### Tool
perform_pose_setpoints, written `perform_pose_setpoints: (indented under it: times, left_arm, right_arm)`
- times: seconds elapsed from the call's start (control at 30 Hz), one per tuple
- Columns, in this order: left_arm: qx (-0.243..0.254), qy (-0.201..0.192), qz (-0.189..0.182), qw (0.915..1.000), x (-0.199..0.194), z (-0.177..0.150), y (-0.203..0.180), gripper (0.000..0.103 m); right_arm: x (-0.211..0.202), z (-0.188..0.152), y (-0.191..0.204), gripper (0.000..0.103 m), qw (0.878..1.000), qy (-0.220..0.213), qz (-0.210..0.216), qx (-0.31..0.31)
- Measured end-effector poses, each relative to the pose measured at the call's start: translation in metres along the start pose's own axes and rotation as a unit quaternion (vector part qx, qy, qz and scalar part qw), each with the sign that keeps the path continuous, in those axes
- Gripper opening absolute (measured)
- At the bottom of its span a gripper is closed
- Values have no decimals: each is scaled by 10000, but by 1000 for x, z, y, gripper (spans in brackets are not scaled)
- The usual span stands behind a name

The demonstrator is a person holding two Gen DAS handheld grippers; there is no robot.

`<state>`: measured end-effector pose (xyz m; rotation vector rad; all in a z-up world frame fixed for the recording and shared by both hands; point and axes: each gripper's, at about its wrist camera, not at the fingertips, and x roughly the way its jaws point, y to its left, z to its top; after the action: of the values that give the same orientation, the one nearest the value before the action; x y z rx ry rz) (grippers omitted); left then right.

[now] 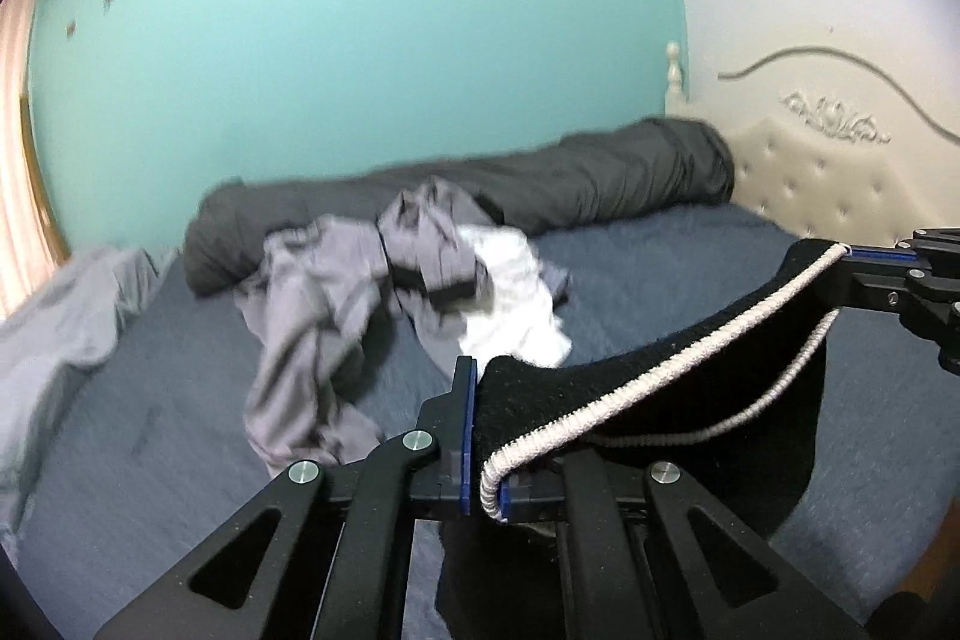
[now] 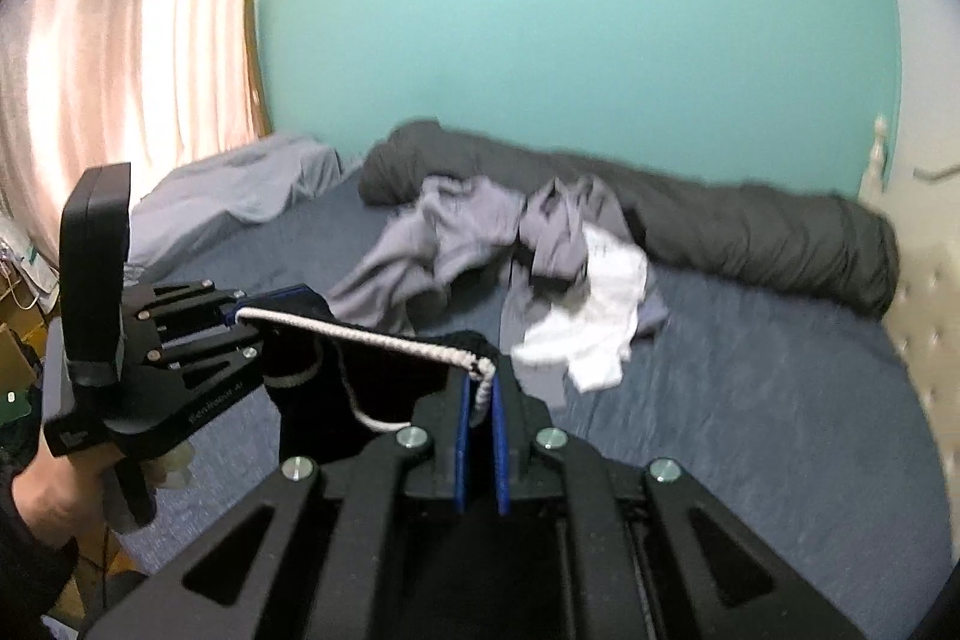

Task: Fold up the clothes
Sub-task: 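Raise the black hoodie high with both tools holding the hood edge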

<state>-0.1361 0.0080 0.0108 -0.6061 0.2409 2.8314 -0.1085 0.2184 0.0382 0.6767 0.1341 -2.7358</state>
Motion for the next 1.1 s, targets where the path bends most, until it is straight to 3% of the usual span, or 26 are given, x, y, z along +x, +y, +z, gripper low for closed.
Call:
perform_pose_setpoints:
  times: [0.4,0.63,0.8,1.1]
  left_arm:
    - [617,-1110,310,9914,-145,137,-12,5]
    - [788,-1557,399,9839,-216,195,-20,5]
    - [850,-1622,308,9826,-247,209,-25,5]
    - [823,-1351,34,9874,-246,184,-27,5]
  right_arm:
    - [-148,107,15,6,9908,-1291,-296,-259]
    - [-216,152,21,6,9827,-1772,-382,-372]
    - [-241,165,19,6,9818,-1840,-332,-325]
    - [-246,153,19,6,9844,-1711,-272,-311]
